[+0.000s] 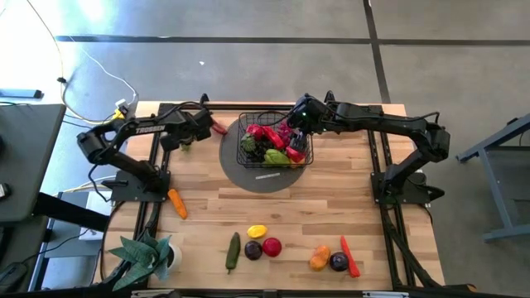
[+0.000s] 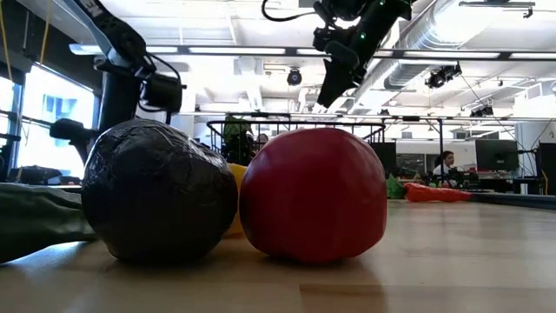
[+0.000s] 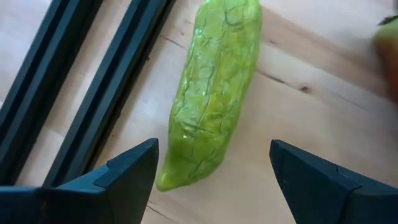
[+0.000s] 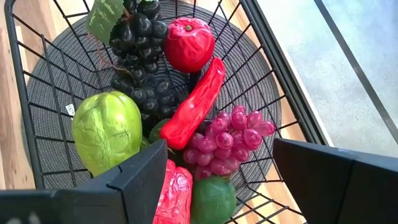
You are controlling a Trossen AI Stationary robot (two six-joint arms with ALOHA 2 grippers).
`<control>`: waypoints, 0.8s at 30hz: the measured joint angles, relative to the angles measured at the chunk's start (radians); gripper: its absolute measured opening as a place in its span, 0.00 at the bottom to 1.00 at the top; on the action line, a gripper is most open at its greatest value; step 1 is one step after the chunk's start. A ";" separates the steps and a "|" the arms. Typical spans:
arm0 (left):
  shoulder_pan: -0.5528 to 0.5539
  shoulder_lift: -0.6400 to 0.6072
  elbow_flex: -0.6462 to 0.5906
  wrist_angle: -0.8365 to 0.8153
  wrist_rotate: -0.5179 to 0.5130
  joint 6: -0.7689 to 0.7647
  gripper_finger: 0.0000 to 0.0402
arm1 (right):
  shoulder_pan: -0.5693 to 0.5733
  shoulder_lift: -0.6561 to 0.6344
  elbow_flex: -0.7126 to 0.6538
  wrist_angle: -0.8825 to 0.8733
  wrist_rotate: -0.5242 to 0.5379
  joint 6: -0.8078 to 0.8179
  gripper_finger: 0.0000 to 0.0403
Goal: Build produce basket
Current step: Put the green cucumber into the black mesh basket
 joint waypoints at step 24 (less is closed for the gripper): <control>0.022 0.185 0.001 0.069 -0.041 0.130 0.41 | 0.000 0.000 0.000 -0.004 -0.004 0.038 0.69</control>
